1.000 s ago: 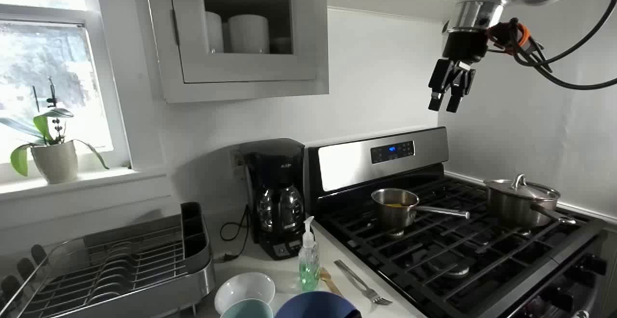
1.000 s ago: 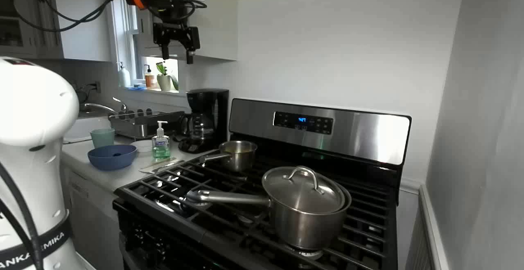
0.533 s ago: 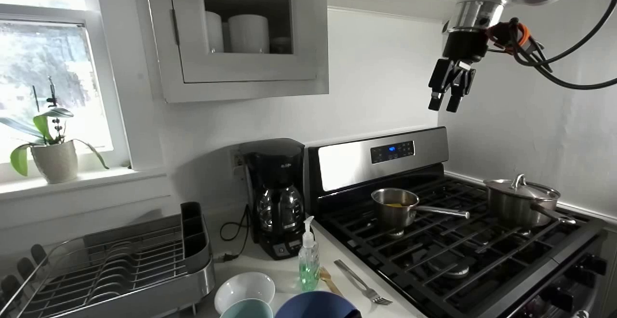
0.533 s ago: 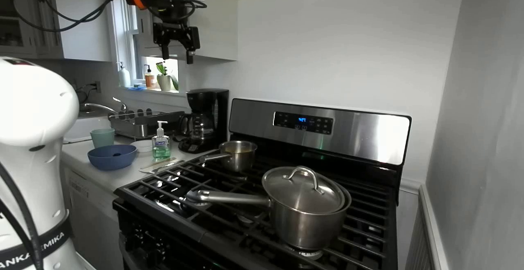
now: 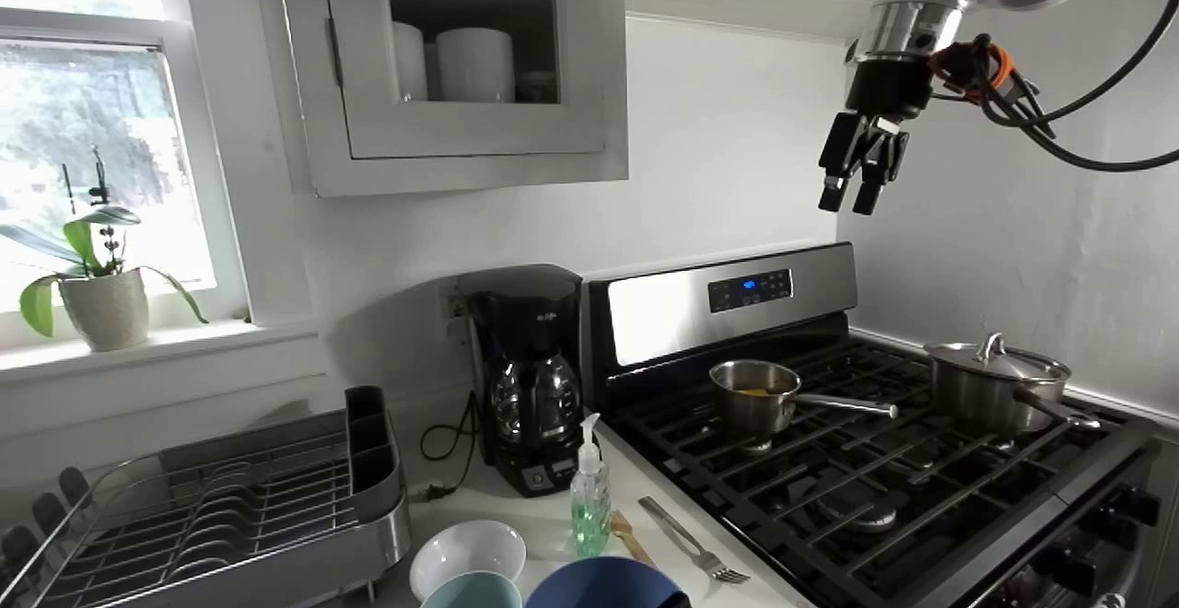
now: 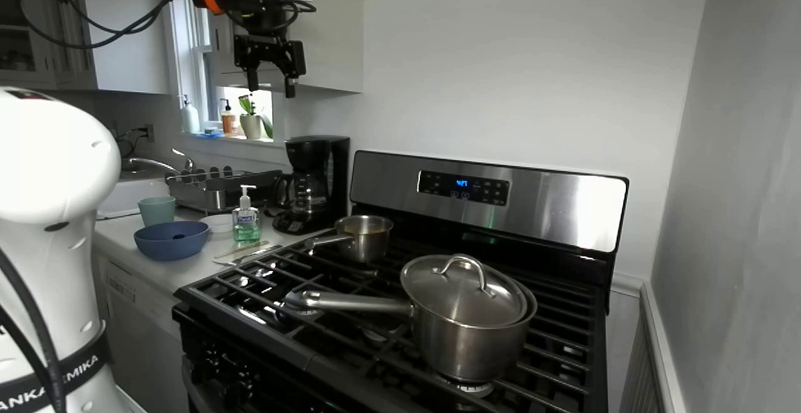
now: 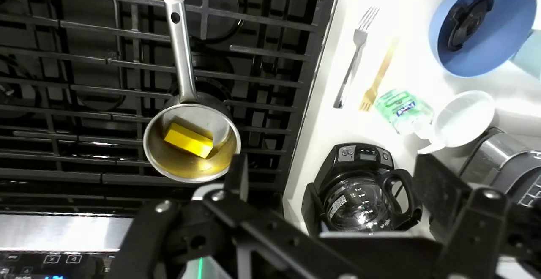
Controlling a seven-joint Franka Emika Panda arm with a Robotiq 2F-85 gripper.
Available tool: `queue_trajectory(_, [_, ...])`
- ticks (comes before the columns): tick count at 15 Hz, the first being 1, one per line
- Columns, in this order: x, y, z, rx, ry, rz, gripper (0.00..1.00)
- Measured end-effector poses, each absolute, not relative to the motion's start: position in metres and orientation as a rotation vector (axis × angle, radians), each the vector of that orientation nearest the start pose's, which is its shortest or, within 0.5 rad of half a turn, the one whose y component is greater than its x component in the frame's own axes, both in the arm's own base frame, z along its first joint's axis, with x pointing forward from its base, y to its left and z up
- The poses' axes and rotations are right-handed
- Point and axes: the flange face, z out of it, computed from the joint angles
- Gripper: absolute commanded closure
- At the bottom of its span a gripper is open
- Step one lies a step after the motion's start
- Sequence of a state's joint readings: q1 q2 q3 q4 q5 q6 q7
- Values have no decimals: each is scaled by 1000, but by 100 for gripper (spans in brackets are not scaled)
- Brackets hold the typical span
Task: Place the cup in front of the coffee maker then turn the bottle to place the spout above the cup
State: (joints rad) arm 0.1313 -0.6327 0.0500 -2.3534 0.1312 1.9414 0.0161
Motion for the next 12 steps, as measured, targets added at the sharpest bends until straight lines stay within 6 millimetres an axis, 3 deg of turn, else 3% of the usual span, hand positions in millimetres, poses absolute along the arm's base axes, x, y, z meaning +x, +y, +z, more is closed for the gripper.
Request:
queue_trajectory(8, [374, 82, 574, -3000, -203, -312, 0])
queue_trajectory(12, [379, 106, 560, -2993, -283, -275, 0])
